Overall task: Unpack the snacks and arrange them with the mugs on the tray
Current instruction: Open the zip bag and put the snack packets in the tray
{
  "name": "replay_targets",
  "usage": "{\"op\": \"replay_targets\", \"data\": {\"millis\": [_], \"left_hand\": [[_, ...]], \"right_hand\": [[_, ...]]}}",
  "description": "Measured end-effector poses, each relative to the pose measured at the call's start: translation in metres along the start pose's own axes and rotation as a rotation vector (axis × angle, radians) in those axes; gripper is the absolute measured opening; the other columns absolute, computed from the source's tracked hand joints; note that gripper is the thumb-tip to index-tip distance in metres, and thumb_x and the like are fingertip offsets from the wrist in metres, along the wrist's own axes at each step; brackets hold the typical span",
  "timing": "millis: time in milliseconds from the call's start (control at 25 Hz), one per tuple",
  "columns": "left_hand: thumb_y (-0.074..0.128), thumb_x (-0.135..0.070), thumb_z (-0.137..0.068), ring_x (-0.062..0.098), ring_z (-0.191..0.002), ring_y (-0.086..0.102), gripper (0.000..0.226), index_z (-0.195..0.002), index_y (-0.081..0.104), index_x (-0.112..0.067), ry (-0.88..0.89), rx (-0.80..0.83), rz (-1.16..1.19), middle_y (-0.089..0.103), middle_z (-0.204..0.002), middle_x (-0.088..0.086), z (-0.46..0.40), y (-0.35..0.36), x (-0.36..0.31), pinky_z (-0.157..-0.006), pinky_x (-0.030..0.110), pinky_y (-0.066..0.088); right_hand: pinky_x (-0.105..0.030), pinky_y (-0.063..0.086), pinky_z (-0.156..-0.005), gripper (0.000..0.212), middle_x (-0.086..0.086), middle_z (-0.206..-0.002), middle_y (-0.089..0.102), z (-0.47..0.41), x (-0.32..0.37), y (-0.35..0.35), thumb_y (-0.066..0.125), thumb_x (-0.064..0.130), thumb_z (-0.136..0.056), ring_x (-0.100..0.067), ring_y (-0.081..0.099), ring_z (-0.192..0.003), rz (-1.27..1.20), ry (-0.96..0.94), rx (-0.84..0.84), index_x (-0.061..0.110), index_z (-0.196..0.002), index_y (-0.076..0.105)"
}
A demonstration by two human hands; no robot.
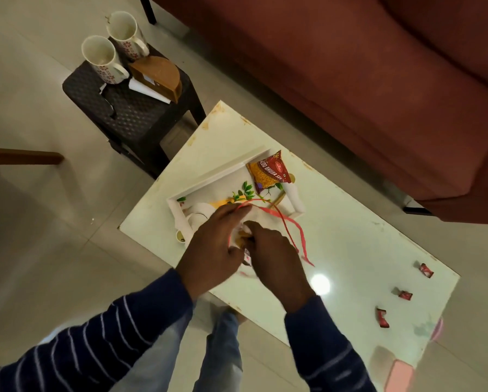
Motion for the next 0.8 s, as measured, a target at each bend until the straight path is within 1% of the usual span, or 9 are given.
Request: {"op": "replay_targets", "data": {"millis": [80,160,200,240,400,520,640,720,800], "left_hand": [[0.068,0.002,-0.079,0.015,-0.132,0.046,0.073,-0.145,0.043,-0.017,-0.009,-0.019,-0.015,0.045,-0.145,0.001,-0.009,-0.007,0.006,-0.105,0.027,0.045],[0.069,0.003,-0.078,0.016,-0.13,0.049,0.071,-0.143,0.046,-0.015,-0.013,-0.046,-0.048,0.047,-0.143,0.003,-0.018,-0.013,0.01,-0.102,0.023,0.043],[0.069,0.004,-0.076,0.017,-0.13,0.049,0.071,-0.142,0.048,-0.014,-0.014,-0.058,-0.063,0.048,-0.142,0.004,-0.021,-0.016,0.011,-0.102,0.022,0.04],[0.069,0.004,-0.075,0.017,-0.13,0.048,0.072,-0.141,0.048,-0.014,-0.017,-0.061,-0.071,0.048,-0.142,0.004,-0.024,-0.018,0.012,-0.101,0.02,0.038],[0.067,0.005,-0.075,0.014,-0.131,0.044,0.073,-0.142,0.047,-0.018,-0.069,-0.034,-0.095,0.047,-0.143,0.0,-0.03,-0.024,0.018,-0.101,0.015,0.032],[0.067,0.005,-0.076,0.017,-0.13,0.048,0.069,-0.139,0.05,-0.019,-0.081,-0.053,-0.166,0.05,-0.141,-0.001,-0.026,-0.037,0.029,-0.104,0.023,0.038],[0.064,0.009,-0.073,0.021,-0.123,0.055,0.067,-0.133,0.057,-0.019,-0.104,-0.107,-0.17,0.055,-0.137,-0.001,-0.016,-0.053,0.036,-0.102,0.033,0.046],[0.063,0.011,-0.07,0.02,-0.119,0.057,0.066,-0.129,0.061,-0.019,-0.118,-0.13,-0.159,0.058,-0.133,-0.003,-0.01,-0.061,0.038,-0.1,0.032,0.047],[0.061,0.012,-0.068,0.016,-0.118,0.057,0.067,-0.126,0.063,-0.022,-0.145,-0.132,-0.16,0.06,-0.131,-0.006,-0.006,-0.067,0.041,-0.1,0.028,0.044]], "right_hand": [[-0.033,0.054,-0.081,0.028,0.002,-0.11,0.072,0.007,-0.003,-0.029,0.051,0.03,-0.1,-0.017,0.067,-0.097,-0.182,-0.043,-0.117,0.025,-0.125,0.061],[-0.019,0.052,-0.081,0.028,0.011,-0.107,0.073,0.011,-0.016,-0.065,0.053,0.036,-0.096,-0.003,0.068,-0.095,-0.389,-0.069,-0.225,0.025,-0.117,0.066],[-0.012,0.051,-0.079,0.026,0.013,-0.105,0.072,0.008,-0.025,-0.079,0.055,0.036,-0.095,0.001,0.068,-0.095,-0.461,-0.072,-0.259,0.023,-0.115,0.066],[-0.011,0.052,-0.078,0.024,0.012,-0.106,0.072,0.002,-0.035,-0.09,0.058,0.033,-0.096,0.0,0.068,-0.095,-0.544,-0.06,-0.287,0.021,-0.116,0.066],[-0.039,0.061,-0.08,0.032,-0.007,-0.115,0.072,-0.034,-0.077,-0.095,0.063,0.026,-0.097,-0.022,0.073,-0.1,-0.887,0.031,-0.283,0.012,-0.126,0.058],[-0.05,0.059,-0.085,0.037,-0.012,-0.114,0.073,-0.063,-0.108,-0.076,0.063,0.031,-0.096,-0.032,0.073,-0.1,-1.012,0.093,-0.271,0.009,-0.126,0.06],[-0.047,0.059,-0.086,0.04,-0.012,-0.117,0.073,-0.08,-0.134,-0.054,0.061,0.032,-0.098,-0.031,0.072,-0.102,-1.128,0.18,-0.292,0.009,-0.13,0.059],[-0.043,0.06,-0.081,0.04,-0.011,-0.117,0.072,-0.089,-0.145,-0.04,0.06,0.034,-0.098,-0.03,0.072,-0.101,-1.167,0.249,-0.3,0.01,-0.13,0.059],[-0.038,0.062,-0.074,0.038,-0.011,-0.115,0.073,-0.099,-0.154,-0.034,0.064,0.035,-0.094,-0.028,0.074,-0.096,-1.079,0.299,-0.327,0.012,-0.124,0.062]]}}
Point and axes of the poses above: each hand's wrist, its own z-axis away from the middle knuckle, its own y-axis out of the palm, x = y × z, the point moved 4 cm from there along -z, towards the middle knuckle
